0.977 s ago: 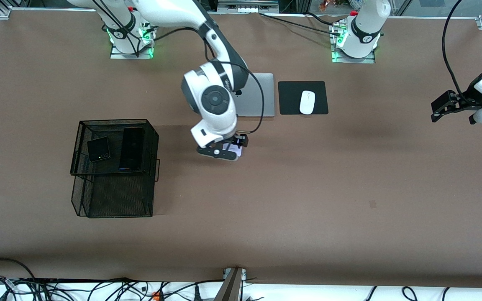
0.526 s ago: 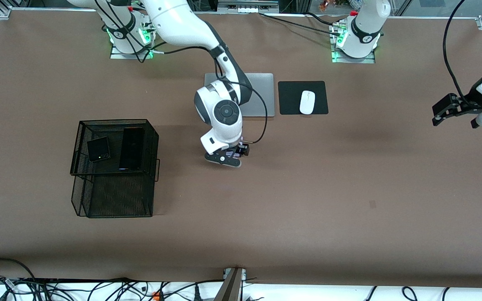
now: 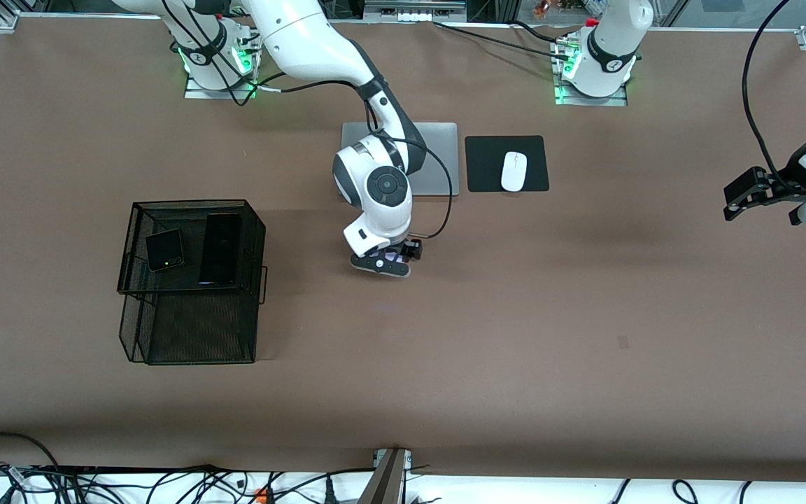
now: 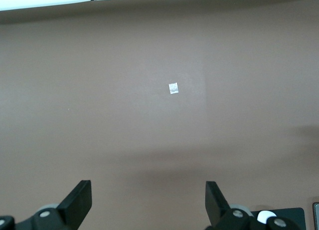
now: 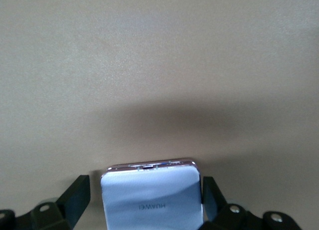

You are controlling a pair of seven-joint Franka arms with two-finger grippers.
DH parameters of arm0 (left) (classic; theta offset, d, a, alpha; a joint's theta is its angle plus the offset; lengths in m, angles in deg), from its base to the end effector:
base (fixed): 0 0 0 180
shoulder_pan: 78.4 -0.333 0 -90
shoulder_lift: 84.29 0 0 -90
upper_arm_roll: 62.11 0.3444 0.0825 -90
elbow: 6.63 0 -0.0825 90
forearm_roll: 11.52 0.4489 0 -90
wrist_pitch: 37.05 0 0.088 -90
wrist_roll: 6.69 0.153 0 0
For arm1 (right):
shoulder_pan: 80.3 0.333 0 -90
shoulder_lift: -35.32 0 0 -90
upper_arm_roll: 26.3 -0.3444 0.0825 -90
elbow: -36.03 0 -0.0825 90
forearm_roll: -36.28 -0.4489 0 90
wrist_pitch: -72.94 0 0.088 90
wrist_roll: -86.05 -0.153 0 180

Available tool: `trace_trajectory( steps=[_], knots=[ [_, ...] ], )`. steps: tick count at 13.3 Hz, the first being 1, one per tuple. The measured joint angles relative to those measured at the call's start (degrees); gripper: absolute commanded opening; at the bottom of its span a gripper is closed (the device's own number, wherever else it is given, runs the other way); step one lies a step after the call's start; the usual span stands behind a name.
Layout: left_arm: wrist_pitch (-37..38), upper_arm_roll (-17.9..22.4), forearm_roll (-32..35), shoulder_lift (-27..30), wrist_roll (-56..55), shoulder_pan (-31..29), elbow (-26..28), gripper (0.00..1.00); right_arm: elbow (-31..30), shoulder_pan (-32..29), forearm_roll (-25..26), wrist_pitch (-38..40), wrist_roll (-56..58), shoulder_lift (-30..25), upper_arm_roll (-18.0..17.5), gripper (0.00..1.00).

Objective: Place phones with both arms
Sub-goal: 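Lift the Huawei phone and carry it toward the basket with the right gripper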

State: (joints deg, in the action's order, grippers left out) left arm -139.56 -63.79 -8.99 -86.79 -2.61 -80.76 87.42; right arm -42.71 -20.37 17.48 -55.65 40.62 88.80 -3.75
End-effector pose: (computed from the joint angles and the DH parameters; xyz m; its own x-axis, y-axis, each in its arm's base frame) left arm 0.6561 0.0139 0.5613 0.9926 -0.0687 0.1004 -0.0639 -0.9967 -0.0498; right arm 0.5937 0.5437 0.1107 0.9794 -0.1956 0.0504 -0.1972 -0.9799 0.0300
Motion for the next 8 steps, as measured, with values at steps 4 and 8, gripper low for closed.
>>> trace_trajectory(
  steps=[4, 8],
  knots=[
    [0.0, 0.0, 0.0, -0.1, 0.0, 0.0, -0.3, 1.00, -0.3, 0.2, 0.0, 0.0, 0.1, -0.1, 0.0, 0.04],
    [0.5, 0.0, 0.0, -0.2, 0.0, 0.0, -0.4, 1.00, 1.7, 0.3, 0.0, 4.9, 0.3, -2.1, 0.9, 0.04]
  ],
)
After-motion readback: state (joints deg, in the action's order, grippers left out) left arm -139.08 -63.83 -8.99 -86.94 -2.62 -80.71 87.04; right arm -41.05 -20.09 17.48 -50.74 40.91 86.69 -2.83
